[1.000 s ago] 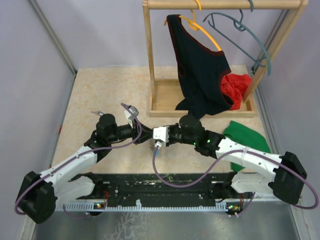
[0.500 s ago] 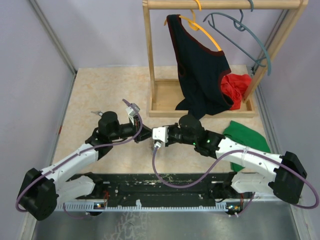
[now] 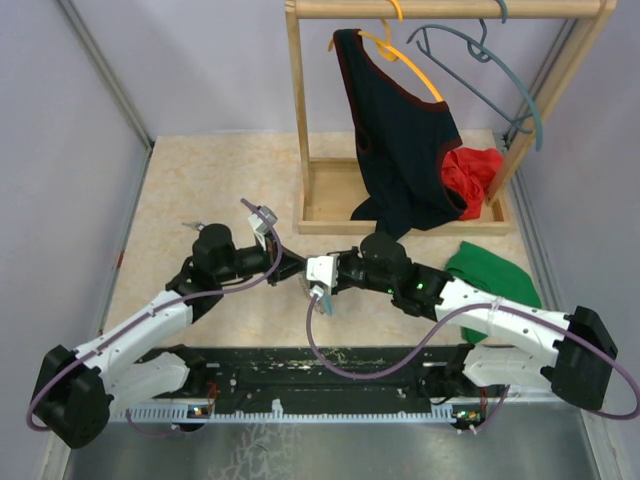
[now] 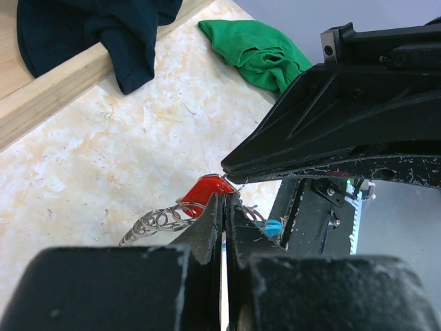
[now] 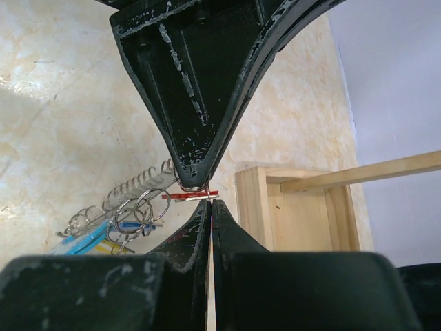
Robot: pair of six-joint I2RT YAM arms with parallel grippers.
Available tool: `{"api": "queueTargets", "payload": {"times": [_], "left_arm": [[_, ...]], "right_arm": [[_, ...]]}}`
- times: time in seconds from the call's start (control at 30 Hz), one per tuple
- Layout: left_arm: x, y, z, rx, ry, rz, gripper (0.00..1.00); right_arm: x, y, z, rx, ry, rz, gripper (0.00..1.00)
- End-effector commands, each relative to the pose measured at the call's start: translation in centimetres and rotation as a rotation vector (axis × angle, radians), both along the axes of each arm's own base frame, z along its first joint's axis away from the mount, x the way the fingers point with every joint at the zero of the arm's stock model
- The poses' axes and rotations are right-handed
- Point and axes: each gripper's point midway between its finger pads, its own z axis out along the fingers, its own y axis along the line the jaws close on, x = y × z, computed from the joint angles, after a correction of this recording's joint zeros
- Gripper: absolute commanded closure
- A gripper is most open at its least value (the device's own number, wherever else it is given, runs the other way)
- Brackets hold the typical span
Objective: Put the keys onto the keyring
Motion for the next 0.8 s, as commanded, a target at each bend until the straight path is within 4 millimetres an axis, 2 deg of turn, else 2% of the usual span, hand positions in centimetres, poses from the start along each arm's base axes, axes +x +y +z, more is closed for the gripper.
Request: {"api": "queueTargets", "payload": {"times": [0.0,0.47,0.77], "left_arm": [[0.4,0.4,1.1,-0.018,-0.057,0.031,1.00],[1.0,0.3,1.8,-0.041,-0.088,0.047,1.00],[1.6,0.6,2.0,-0.020,-0.110,0.075,1.00]], "right_arm": [[0.5,-0.5,0.9,0.024,-0.021,-0.052,1.00],[-0.8,0.9,-0.9,0.021,0.052,0.036,1.00],[-0.9,1.1,-2.2,-0.024,0.089,0.048,1.00]]}}
